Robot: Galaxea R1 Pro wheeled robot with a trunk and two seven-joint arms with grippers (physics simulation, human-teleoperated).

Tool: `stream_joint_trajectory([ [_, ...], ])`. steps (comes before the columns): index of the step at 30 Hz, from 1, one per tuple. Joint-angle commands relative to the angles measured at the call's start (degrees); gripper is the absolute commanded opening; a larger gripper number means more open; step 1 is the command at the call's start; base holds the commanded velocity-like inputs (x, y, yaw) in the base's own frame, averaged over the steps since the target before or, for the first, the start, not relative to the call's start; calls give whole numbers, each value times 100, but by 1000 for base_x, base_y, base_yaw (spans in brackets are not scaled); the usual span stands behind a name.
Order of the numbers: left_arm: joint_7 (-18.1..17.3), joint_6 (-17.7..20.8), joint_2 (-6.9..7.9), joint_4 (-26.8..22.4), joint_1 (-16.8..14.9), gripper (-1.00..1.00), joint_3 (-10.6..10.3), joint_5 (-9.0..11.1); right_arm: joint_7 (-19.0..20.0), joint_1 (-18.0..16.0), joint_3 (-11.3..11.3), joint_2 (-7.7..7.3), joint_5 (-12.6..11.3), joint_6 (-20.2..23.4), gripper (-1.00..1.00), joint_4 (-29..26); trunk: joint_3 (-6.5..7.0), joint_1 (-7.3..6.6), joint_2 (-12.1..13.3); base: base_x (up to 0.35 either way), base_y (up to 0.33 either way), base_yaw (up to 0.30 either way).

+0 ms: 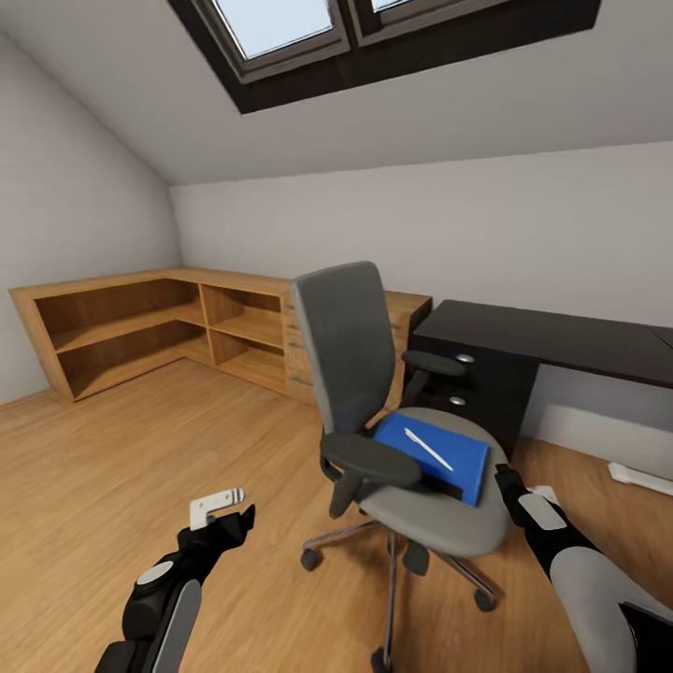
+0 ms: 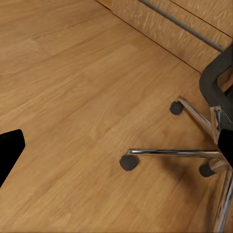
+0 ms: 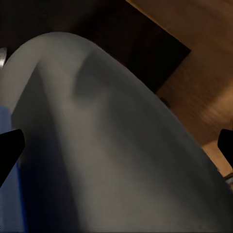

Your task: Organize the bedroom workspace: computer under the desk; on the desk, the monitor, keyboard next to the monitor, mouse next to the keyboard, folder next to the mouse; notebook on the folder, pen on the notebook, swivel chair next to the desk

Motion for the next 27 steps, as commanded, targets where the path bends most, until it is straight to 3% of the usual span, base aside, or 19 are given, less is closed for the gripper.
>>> stream_joint_trajectory([
  [1, 50, 20, 0, -6, -3, 100, -10, 60, -22, -2, 1, 0, -56, 3, 100, -9, -6, 0, -2, 170, 0, 7],
  [9, 50, 24, 3, -5, -3, 100, -19, 60, -22, -2, -6, -7, -56, 4, 100, -15, -6, 0, -2, 207, -58, 1],
  [15, 50, 25, 0, 19, -3, 100, -19, 60, -22, -2, -7, -9, -56, 3, 100, -10, -6, 0, -2, 15, -183, 0],
  [27, 50, 22, 0, 21, -3, 100, -19, 52, -22, -2, -5, -1, -56, -11, 100, -9, -6, 0, -2, 0, -16, 7],
])
